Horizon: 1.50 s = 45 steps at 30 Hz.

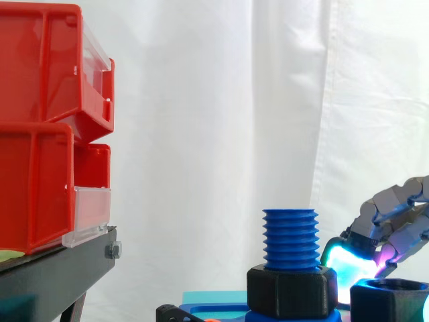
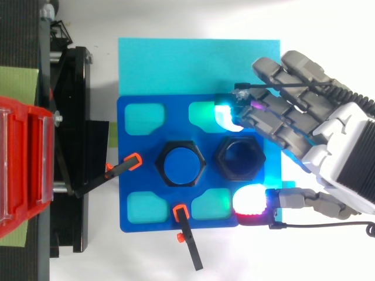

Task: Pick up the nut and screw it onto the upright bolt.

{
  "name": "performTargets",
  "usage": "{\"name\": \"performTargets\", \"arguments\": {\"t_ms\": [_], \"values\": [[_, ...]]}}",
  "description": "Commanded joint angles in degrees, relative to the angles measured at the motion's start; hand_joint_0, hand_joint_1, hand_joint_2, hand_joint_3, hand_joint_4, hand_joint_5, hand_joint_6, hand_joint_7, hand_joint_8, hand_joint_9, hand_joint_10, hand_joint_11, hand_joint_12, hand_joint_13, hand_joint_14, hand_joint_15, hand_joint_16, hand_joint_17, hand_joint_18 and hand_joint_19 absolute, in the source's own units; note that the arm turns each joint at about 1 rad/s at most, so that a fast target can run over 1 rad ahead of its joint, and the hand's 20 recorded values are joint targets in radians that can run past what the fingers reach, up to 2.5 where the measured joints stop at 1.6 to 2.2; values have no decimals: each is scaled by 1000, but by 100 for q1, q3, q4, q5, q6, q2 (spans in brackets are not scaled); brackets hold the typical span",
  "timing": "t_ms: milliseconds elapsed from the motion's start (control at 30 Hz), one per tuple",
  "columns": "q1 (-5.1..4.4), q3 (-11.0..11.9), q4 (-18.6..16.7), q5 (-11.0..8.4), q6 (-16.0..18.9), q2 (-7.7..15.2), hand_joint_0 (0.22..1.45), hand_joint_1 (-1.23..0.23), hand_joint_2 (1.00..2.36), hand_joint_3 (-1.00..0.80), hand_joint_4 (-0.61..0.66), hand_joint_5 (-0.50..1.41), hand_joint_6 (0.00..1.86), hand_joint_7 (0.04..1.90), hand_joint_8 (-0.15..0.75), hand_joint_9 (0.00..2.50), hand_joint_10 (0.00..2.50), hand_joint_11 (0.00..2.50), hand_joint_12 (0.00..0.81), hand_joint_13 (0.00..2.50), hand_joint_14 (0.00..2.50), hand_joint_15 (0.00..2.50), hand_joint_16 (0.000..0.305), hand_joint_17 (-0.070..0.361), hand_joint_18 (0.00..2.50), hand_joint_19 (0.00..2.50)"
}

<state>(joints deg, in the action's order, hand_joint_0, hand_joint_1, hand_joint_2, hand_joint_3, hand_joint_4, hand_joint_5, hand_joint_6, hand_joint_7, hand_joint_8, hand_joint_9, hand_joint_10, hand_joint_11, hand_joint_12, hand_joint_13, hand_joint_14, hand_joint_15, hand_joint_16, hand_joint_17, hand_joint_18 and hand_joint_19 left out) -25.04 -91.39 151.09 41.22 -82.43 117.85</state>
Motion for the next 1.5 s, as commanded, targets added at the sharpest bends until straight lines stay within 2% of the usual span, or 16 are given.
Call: {"name": "performTargets", "arguments": {"t_ms": [0, 233, 500, 700, 833, 967, 1067, 1133, 1167, 1200, 1300, 1467], "values": [[8, -1, -1, -9, 8, 19, 378, -582, 1000, -500, 291, -235, 503, 831, 347, 344, 0, 46, 459, 279, 0, 0, 67, 151, 258, 0], [8, -1, 61, 0, 8, 19, 462, -562, 1000, -500, 307, -213, 503, 961, 323, 377, 2, 60, 416, 292, 0, 0, 58, 131, 263, 13], [17, -1, 61, 9, 8, 19, 558, -543, 1006, -444, 307, -169, 502, 1329, 304, 461, 4, 122, 376, 367, 0, 0, 50, 112, 333, 37], [26, -1, 69, 9, 8, 10, 572, -541, 1007, -435, 313, -180, 556, 1263, 302, 475, 6, 133, 372, 378, 0, 0, 49, 111, 346, 52], [17, 87, 131, 0, 8, 10, 575, -539, 1005, -440, 313, -181, 572, 1232, 304, 486, 5, 152, 371, 386, 0, 0, 49, 110, 352, 47], [17, 236, 632, 9, 34, 10, 575, -539, 1006, -438, 304, -183, 583, 1217, 304, 487, 5, 145, 369, 388, 0, 0, 49, 110, 356, 53], [17, 271, 781, 9, 87, 10, 575, -539, 1006, -442, 309, -183, 586, 1218, 304, 488, 5, 153, 369, 389, 0, 0, 49, 110, 359, 51], [17, 342, 1063, 18, 324, 1, 574, -539, 1006, -441, 309, -183, 586, 1218, 304, 490, 5, 146, 369, 390, 0, 0, 49, 110, 359, 57], [17, 342, 1063, 18, 324, 1, 574, -539, 1005, -442, 309, -183, 587, 1217, 305, 490, 5, 154, 369, 390, 0, 0, 49, 110, 358, 51], [17, 350, 1203, 27, 535, -60, 574, -539, 1005, -441, 311, -183, 587, 1217, 305, 490, 5, 154, 369, 390, 0, 0, 49, 110, 359, 50], [26, 350, 1370, 27, 869, -148, 573, -537, 1006, -443, 311, -183, 587, 1218, 306, 491, 5, 154, 370, 390, 0, 0, 49, 110, 359, 51], [26, 350, 1432, 35, 931, -350, 572, -536, 1006, -443, 312, -183, 587, 1217, 304, 489, 5, 154, 369, 389, 0, 0, 49, 110, 359, 49]]}}
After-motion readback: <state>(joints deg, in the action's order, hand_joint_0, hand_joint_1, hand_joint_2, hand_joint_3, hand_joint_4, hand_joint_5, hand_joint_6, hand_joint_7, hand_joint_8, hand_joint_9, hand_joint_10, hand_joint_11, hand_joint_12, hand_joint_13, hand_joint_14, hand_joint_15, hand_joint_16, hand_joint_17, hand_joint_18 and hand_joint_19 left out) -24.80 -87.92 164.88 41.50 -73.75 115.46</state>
